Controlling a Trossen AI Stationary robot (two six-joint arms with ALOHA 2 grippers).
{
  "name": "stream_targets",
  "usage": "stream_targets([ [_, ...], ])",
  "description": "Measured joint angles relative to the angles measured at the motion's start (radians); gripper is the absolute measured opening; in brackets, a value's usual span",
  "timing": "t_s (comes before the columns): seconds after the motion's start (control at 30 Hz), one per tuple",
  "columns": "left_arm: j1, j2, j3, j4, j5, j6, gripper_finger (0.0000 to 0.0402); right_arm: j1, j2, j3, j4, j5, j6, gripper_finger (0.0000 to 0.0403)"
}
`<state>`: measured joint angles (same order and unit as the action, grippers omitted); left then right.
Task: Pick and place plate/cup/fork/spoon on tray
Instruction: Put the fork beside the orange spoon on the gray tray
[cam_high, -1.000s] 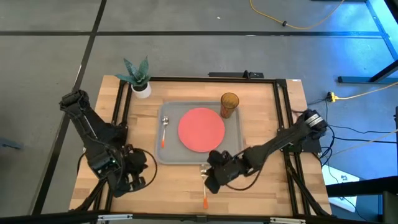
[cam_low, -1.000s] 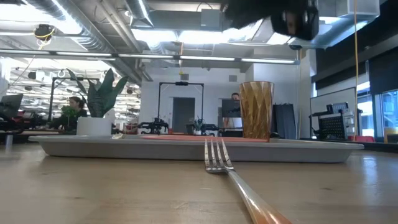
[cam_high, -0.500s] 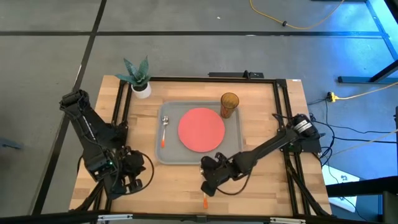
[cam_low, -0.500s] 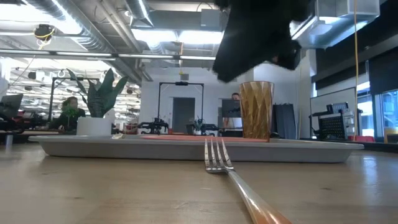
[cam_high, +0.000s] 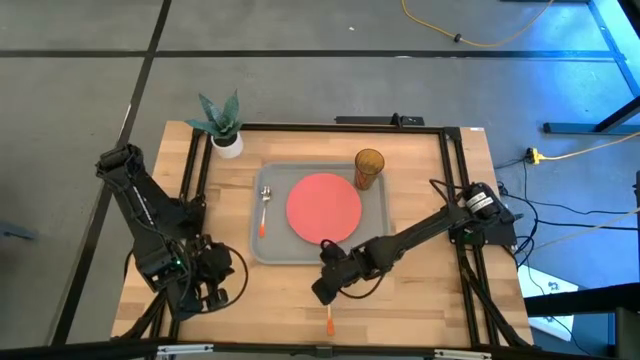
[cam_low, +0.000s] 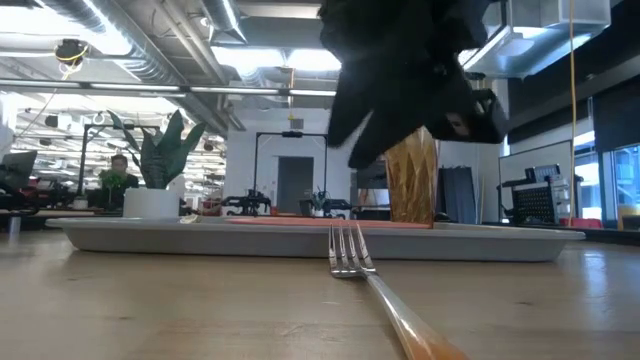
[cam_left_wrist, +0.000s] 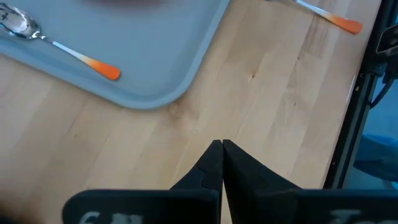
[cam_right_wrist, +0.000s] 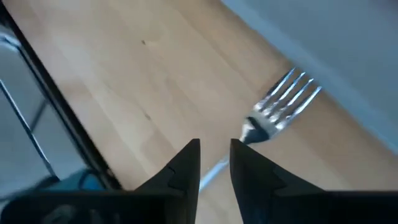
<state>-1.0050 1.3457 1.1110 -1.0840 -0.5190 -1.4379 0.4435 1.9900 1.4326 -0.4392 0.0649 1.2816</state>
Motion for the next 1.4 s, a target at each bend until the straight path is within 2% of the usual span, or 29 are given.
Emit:
stream_targets([
  [0.17, 0.000, 0.000, 0.000, 0.000, 0.000, 0.009, 0.0000, 0.052, 0.000, 0.000, 0.057, 0.044, -0.053, 0.0088],
  [0.3, -0.001, 0.000, 0.000, 0.000, 0.017, 0.040, 0.0000, 0.080, -0.001, 0.001, 0.093, 0.040, -0.099, 0.0088],
  [0.4, -0.011, 0.000, 0.000, 0.000, 0.020, 0.043, 0.0000, 0.099, -0.001, 0.001, 0.110, 0.107, -0.107, 0.0088],
  [0.53, -0.023, 0.000, 0.000, 0.000, 0.020, 0.036, 0.0000, 0.102, -0.001, 0.001, 0.113, 0.132, 0.028, 0.0088],
  [0.63, -0.032, 0.000, 0.000, 0.000, 0.020, 0.034, 0.0000, 0.103, -0.001, 0.001, 0.104, 0.137, 0.054, 0.0088],
  [0.73, -0.038, 0.000, 0.000, 0.000, 0.020, 0.032, 0.0000, 0.104, -0.001, 0.007, 0.049, 0.193, 0.112, 0.0088],
  [0.93, -0.039, 0.000, 0.000, 0.000, 0.019, 0.031, 0.0000, 0.104, -0.001, 0.087, -0.224, 0.234, 0.195, 0.0088],
  [1.13, -0.039, 0.000, 0.000, 0.001, 0.019, 0.031, 0.0000, 0.104, 0.018, 0.127, -0.233, 0.190, 0.252, 0.0088],
  [1.3, -0.039, 0.000, 0.000, 0.001, 0.019, 0.031, 0.0000, 0.104, 0.109, 0.177, -0.256, 0.102, 0.283, 0.0088],
  [1.4, -0.039, 0.000, 0.000, 0.001, 0.019, 0.031, 0.0000, 0.104, 0.177, 0.252, -0.312, 0.055, 0.284, 0.0088],
])
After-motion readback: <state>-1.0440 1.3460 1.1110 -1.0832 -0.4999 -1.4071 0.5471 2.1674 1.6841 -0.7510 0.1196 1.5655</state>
